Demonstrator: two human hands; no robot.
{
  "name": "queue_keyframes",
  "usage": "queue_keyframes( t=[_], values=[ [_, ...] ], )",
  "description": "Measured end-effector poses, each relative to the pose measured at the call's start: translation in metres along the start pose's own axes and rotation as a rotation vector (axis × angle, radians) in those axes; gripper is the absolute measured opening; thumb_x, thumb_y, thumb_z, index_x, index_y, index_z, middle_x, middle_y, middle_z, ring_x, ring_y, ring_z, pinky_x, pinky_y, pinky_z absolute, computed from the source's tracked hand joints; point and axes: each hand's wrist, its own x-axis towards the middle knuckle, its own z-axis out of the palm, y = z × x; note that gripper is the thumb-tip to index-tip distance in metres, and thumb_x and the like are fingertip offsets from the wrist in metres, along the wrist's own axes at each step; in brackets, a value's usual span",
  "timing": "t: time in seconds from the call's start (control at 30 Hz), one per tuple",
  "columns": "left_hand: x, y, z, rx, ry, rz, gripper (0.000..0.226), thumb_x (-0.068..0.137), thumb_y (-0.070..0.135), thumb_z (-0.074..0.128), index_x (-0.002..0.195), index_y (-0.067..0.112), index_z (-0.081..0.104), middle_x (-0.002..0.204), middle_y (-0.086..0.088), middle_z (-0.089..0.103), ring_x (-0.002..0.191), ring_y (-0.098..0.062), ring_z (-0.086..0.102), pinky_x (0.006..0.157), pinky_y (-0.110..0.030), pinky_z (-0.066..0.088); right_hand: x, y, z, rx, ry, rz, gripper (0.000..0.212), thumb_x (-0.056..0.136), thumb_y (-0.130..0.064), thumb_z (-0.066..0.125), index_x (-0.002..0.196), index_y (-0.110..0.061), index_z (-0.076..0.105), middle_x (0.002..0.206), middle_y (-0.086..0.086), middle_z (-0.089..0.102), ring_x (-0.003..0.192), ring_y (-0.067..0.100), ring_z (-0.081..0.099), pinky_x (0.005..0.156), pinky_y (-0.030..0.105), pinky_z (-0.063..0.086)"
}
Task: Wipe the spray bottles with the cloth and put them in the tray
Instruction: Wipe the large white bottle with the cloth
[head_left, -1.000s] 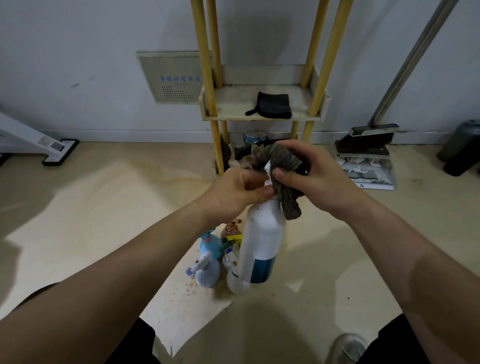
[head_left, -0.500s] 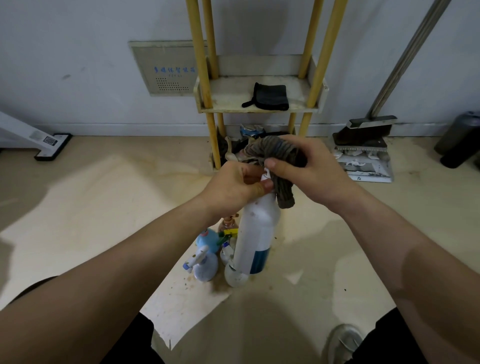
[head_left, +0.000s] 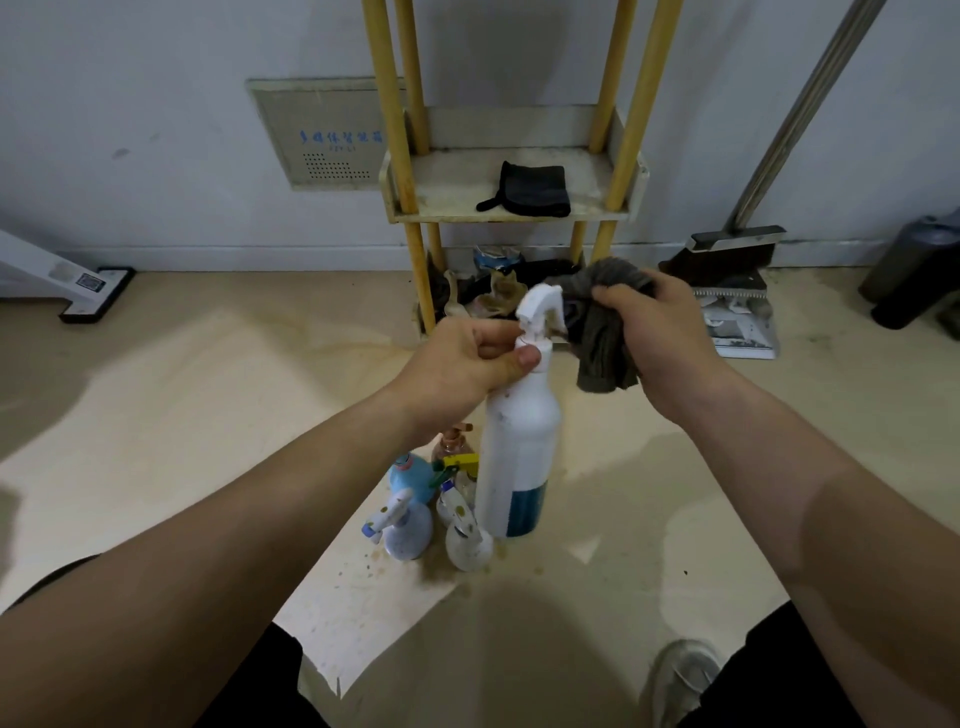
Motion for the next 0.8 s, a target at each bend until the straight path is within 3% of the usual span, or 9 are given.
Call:
queue_keyframes(
  t=[0.1, 0.23, 0.33, 0.43, 0.53, 0.63, 0.7, 0.8],
  values=[
    [0.004, 0.003, -0.005, -0.201, 0.039, -0.043, 0.018, 0.095, 0.009, 0.062, 0.104, 0.021, 0.071, 0.096, 0.004, 0.078, 0.095, -0.01, 0.073, 0.085, -0.025, 0.058, -0.012, -0.003, 0.009, 0.068, -0.009, -0.075, 0.019, 0.1, -0.027, 0.06, 0.117, -0.022, 0.067, 0.111, -0.001, 0.072, 0.107, 0.017, 0.067, 0.098, 0.048, 0.054],
    [0.006, 0.0, -0.004, -0.266, 0.068, -0.03, 0.02, 0.095, 0.007, 0.061, 0.113, 0.008, 0.07, 0.103, -0.009, 0.076, 0.095, -0.017, 0.073, 0.089, -0.031, 0.059, -0.04, 0.011, 0.037, -0.201, -0.178, -0.334, 0.045, 0.102, -0.03, 0.053, 0.147, -0.029, 0.05, 0.134, -0.006, 0.064, 0.125, 0.009, 0.057, 0.106, 0.036, 0.048],
    [0.007, 0.0, -0.004, -0.32, 0.108, -0.04, 0.019, 0.096, 0.007, 0.06, 0.112, 0.008, 0.071, 0.097, -0.006, 0.076, 0.089, -0.013, 0.073, 0.08, -0.026, 0.059, -0.041, 0.022, 0.041, -0.361, -0.156, -0.46, 0.051, 0.102, -0.031, 0.049, 0.152, -0.026, 0.042, 0.149, -0.005, 0.052, 0.137, 0.012, 0.049, 0.11, 0.039, 0.045],
    [0.008, 0.004, -0.011, -0.362, 0.119, -0.04, 0.019, 0.097, 0.007, 0.059, 0.111, 0.008, 0.071, 0.096, -0.005, 0.076, 0.088, -0.013, 0.072, 0.082, -0.026, 0.06, -0.042, 0.024, 0.036, -0.463, -0.194, -0.528, 0.049, 0.103, -0.022, 0.051, 0.151, -0.025, 0.044, 0.157, -0.006, 0.041, 0.144, 0.01, 0.04, 0.114, 0.038, 0.041],
    [0.006, 0.004, -0.016, -0.333, 0.151, -0.046, 0.018, 0.096, 0.005, 0.06, 0.108, 0.009, 0.072, 0.091, -0.002, 0.078, 0.086, -0.011, 0.074, 0.078, -0.024, 0.06, -0.039, 0.023, 0.029, -0.575, -0.24, -0.562, 0.049, 0.101, -0.017, 0.055, 0.149, -0.023, 0.048, 0.147, -0.004, 0.054, 0.133, 0.011, 0.052, 0.11, 0.03, 0.045],
    [0.003, 0.002, -0.015, -0.268, 0.203, -0.058, 0.018, 0.092, 0.003, 0.066, 0.107, 0.009, 0.073, 0.093, -0.002, 0.078, 0.086, -0.011, 0.074, 0.075, -0.019, 0.058, -0.036, 0.02, 0.019, -0.613, -0.257, -0.504, 0.031, 0.101, -0.019, 0.055, 0.13, -0.023, 0.064, 0.107, -0.008, 0.071, 0.087, 0.001, 0.064, 0.075, 0.005, 0.044],
    [0.004, 0.001, -0.015, -0.216, 0.267, -0.054, 0.016, 0.088, 0.007, 0.072, 0.102, 0.014, 0.075, 0.097, -0.003, 0.078, 0.091, -0.013, 0.073, 0.078, -0.02, 0.058, -0.039, 0.021, 0.02, -0.45, -0.233, -0.339, 0.021, 0.103, -0.02, 0.053, 0.113, -0.031, 0.068, 0.093, -0.013, 0.07, 0.082, 0.002, 0.063, 0.066, 0.01, 0.044],
    [0.008, 0.003, -0.017, -0.208, 0.38, -0.072, 0.013, 0.082, 0.015, 0.08, 0.09, 0.023, 0.075, 0.095, -0.001, 0.077, 0.091, -0.013, 0.071, 0.076, -0.022, 0.056, -0.045, 0.028, 0.03, -0.196, -0.302, -0.126, 0.023, 0.104, -0.02, 0.051, 0.103, -0.039, 0.066, 0.099, -0.013, 0.071, 0.095, 0.006, 0.066, 0.085, 0.028, 0.051]
  ],
)
